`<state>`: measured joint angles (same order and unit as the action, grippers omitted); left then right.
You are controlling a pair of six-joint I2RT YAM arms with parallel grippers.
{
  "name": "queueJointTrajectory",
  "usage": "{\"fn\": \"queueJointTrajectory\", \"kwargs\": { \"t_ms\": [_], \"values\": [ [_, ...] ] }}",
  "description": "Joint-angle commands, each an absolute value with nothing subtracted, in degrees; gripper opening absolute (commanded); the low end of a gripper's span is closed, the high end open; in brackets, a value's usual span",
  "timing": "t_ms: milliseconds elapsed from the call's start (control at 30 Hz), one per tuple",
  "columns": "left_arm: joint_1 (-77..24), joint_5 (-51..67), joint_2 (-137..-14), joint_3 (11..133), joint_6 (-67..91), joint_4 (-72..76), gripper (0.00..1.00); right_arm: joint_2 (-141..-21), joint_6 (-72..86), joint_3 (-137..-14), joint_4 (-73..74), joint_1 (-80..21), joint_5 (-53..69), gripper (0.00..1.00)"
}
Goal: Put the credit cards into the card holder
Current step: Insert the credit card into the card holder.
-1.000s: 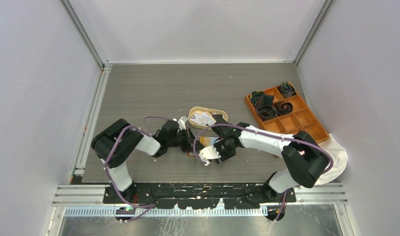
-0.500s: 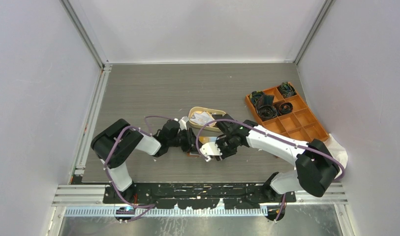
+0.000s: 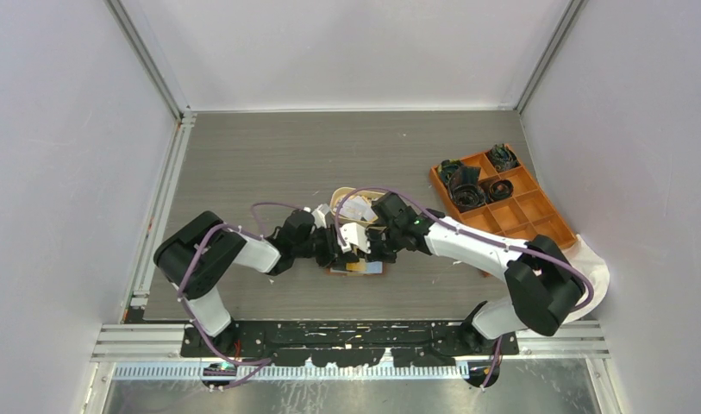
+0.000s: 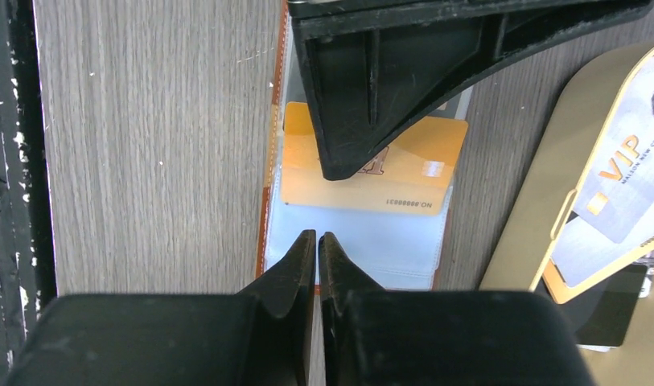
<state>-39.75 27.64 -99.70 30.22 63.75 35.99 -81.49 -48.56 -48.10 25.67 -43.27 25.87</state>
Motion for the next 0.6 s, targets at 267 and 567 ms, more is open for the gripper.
{"fn": "queueJointTrajectory", "kwargs": {
  "t_ms": [267, 567],
  "values": [
    [-39.7, 24.3, -94.8, 29.0, 58.8, 30.6, 0.23, -83.1, -24.4, -49.7, 9.4, -38.7, 27.4, 0.05],
    [-39.9, 24.6, -95.7, 26.9, 58.2, 37.6, 0.23, -86.3, -2.0, -49.8, 2.7, -36.2, 28.0, 0.03]
  ]
}}
